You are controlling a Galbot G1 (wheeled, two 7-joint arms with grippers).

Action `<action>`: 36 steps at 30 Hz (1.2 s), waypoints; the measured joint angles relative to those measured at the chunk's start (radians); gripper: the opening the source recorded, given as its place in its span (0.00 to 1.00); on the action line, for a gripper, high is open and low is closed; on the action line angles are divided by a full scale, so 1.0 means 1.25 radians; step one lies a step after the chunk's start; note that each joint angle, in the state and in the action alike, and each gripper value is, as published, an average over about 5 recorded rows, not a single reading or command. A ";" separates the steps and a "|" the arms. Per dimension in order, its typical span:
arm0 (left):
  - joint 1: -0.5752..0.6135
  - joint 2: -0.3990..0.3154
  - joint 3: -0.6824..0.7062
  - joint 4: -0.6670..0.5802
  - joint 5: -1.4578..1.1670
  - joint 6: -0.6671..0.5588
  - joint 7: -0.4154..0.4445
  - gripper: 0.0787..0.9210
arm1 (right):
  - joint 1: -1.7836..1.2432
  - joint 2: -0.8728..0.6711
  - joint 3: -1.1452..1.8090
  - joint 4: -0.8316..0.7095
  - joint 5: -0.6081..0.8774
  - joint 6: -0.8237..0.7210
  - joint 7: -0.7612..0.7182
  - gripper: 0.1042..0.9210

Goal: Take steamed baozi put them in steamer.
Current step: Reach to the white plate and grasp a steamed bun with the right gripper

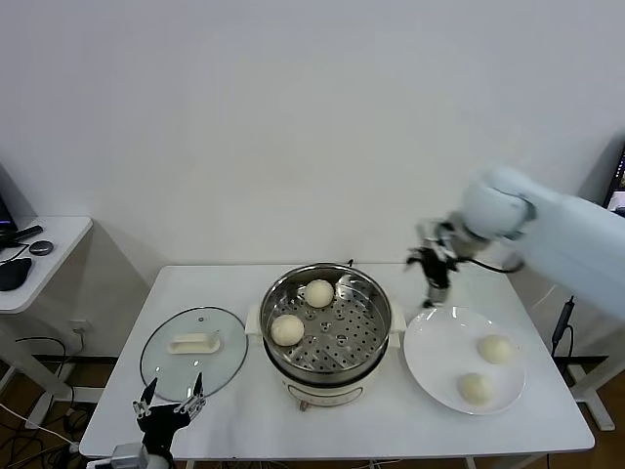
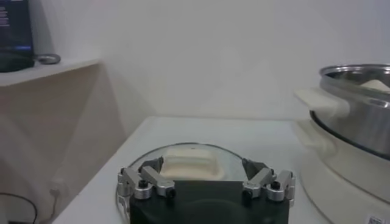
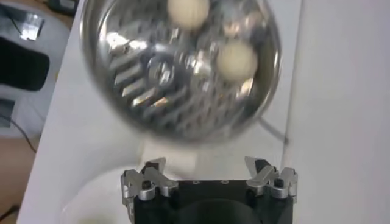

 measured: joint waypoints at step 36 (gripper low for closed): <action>0.008 -0.009 -0.012 0.029 -0.001 0.000 0.000 0.88 | -0.418 -0.008 0.223 -0.115 -0.227 0.114 -0.014 0.88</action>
